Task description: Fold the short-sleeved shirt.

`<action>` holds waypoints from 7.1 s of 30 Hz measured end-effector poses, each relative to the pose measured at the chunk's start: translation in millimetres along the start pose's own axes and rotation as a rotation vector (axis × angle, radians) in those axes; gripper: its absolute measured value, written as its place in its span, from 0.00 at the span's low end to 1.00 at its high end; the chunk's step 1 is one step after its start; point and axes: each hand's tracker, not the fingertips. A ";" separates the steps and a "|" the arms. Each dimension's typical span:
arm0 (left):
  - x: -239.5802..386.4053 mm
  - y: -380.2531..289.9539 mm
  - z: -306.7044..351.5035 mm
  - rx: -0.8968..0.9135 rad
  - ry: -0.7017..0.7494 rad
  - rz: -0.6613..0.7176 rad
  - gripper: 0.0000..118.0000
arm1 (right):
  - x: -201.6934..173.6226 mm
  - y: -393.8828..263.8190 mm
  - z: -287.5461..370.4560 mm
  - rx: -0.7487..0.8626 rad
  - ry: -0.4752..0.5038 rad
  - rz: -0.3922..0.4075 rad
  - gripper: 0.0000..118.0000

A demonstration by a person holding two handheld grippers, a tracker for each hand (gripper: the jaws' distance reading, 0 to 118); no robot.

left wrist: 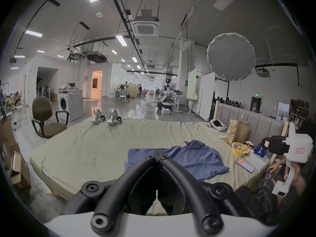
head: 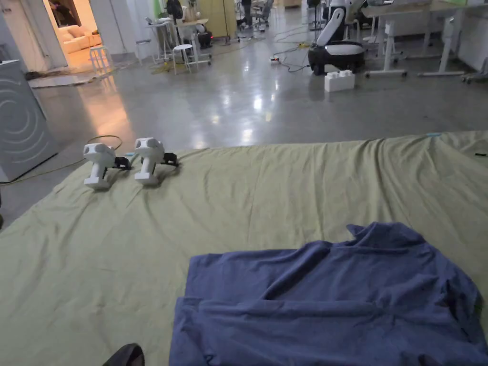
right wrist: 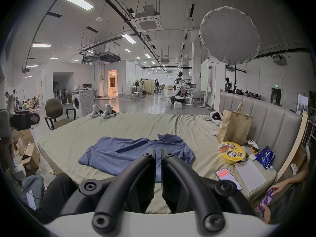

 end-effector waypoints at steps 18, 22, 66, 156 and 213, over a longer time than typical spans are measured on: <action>-118.0 -136.9 -248.1 -0.600 0.079 0.328 0.82 | 38.2 -36.3 -54.0 -0.183 -0.002 -0.200 0.06; -124.8 -146.7 -271.8 -0.635 0.077 0.384 0.81 | 50.8 -43.5 -61.0 -0.216 -0.027 -0.221 0.06; -93.7 -86.0 -219.8 -0.706 0.078 0.017 0.07 | 77.6 -91.8 -206.3 -0.673 -0.210 0.001 0.10; -110.2 -117.4 -445.5 -0.912 0.237 -0.209 0.07 | 90.8 -59.2 -132.0 -0.380 0.009 -0.359 0.08; -142.7 -145.1 -152.2 -0.694 0.069 0.103 0.87 | 118.4 -151.3 -112.8 -0.699 -0.072 -0.120 0.64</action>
